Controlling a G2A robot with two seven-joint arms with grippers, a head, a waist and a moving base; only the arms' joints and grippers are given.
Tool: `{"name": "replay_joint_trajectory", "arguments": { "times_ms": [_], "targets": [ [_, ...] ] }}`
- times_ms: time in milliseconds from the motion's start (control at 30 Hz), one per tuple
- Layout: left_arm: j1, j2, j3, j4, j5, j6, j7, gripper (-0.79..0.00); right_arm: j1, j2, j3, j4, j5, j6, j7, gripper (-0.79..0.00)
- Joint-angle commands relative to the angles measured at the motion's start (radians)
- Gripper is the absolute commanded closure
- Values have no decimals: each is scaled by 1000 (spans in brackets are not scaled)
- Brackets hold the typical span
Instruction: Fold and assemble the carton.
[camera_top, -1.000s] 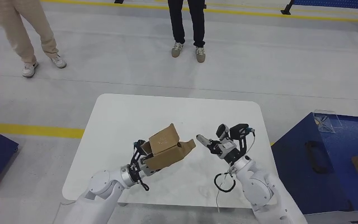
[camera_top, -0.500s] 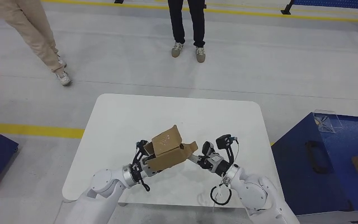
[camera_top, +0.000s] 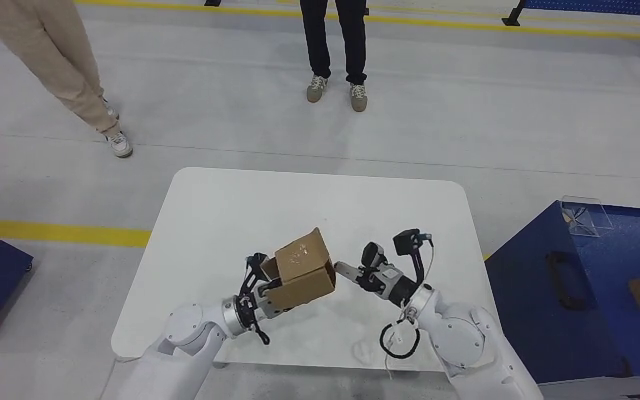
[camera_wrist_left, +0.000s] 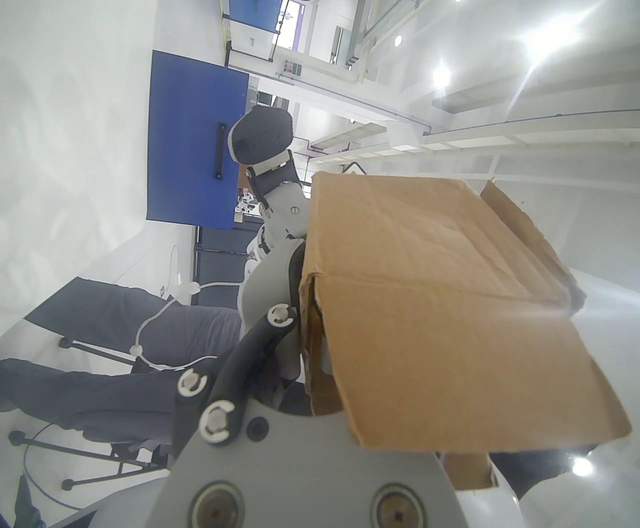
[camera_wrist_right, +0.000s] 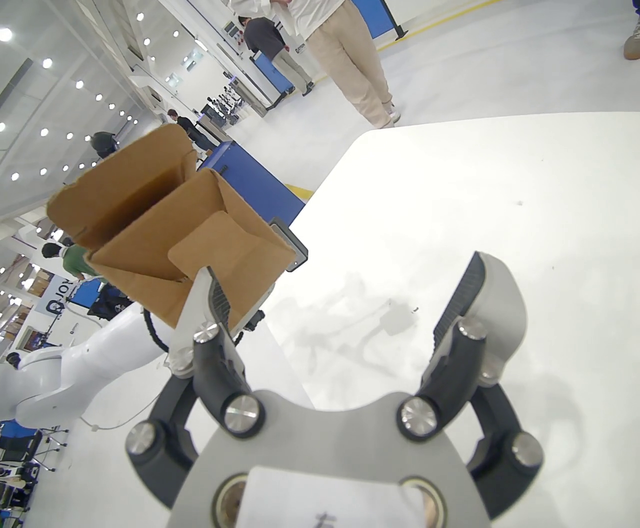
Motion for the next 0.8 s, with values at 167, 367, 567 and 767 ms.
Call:
{"name": "replay_joint_trajectory", "arguments": {
  "times_ms": [167, 367, 567, 767],
  "targets": [
    [0, -1, 9, -4, 18, -3, 9, 0, 20, 0, -9, -20, -20, 19, 17, -785],
    [0, -2, 10, -3, 21, -4, 12, 0, 37, -1, -27, -26, -58, 43, 37, -785],
    [-1, -2, 10, 3, 21, -5, 14, 0, 43, -1, -38, -27, -76, 56, 46, -785],
    [1, -1, 4, 1, 10, -8, 4, 0, 48, -3, -52, -11, -74, 62, 34, -785]
  ]
}}
